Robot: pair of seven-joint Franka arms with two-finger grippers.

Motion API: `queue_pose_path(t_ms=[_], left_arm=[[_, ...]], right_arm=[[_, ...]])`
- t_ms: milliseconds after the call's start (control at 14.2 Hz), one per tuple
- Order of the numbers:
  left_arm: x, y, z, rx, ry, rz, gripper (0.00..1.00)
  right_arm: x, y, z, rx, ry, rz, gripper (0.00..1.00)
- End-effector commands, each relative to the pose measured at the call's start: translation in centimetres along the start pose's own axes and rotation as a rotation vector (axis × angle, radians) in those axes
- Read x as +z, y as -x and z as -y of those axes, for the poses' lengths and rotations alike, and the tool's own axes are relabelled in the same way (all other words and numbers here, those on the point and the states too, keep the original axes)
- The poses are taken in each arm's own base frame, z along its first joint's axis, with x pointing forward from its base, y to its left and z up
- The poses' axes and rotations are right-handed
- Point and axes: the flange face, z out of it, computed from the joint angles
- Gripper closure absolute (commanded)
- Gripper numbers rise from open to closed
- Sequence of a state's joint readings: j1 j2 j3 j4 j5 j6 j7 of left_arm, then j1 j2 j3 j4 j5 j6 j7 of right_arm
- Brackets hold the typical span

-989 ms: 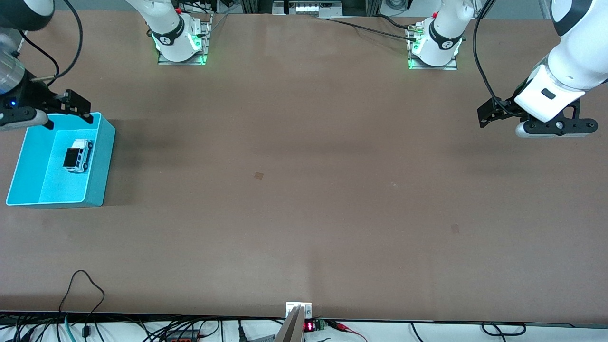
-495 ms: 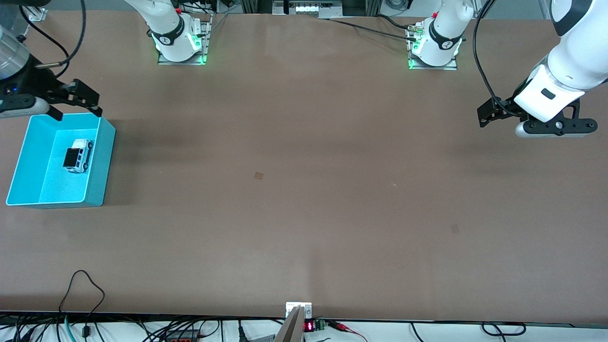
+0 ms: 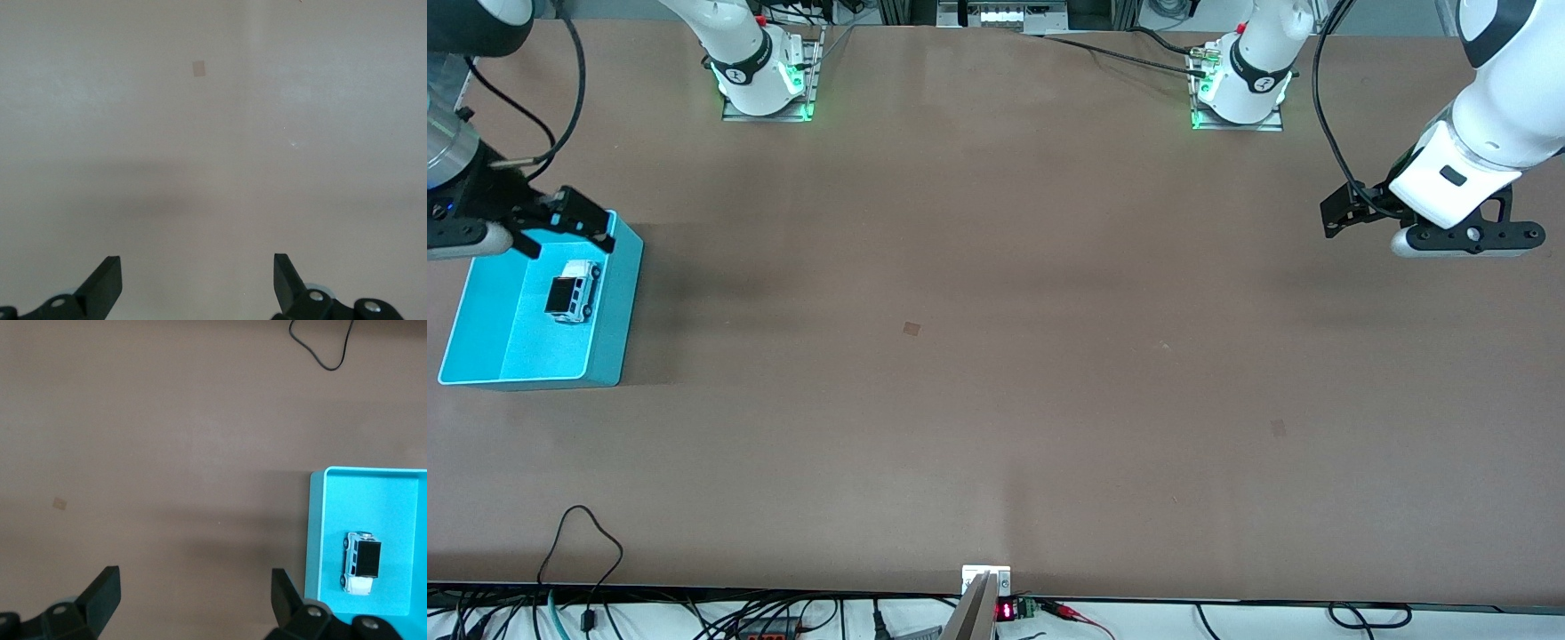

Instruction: Wind and store white jeep toy

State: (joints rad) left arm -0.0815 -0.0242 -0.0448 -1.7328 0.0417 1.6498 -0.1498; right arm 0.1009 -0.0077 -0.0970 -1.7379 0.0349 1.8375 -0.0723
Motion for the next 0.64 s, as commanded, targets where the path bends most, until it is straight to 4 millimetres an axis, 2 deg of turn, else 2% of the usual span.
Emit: queue_pose_path(t_ms=[0, 212, 353, 565], left_arm=[[-0.5, 0.3, 0.2, 0.016, -0.019, 0.0, 0.0], [-0.6, 0.3, 0.2, 0.016, -0.019, -0.002, 0.0], [-0.7, 0.5, 0.3, 0.016, -0.019, 0.003, 0.0], [-0.6, 0.4, 0.3, 0.015, -0.019, 0.003, 0.0]], right_arm=[[-1.5, -0.5, 0.4, 0.001, -0.002, -0.017, 0.0], [-2.2, -0.4, 2.1, -0.035, 0.001, -0.028, 0.0], [-3.0, -0.6, 2.1, -0.024, -0.008, -0.045, 0.0], [-3.1, -0.8, 1.3, -0.017, -0.009, -0.048, 0.0]])
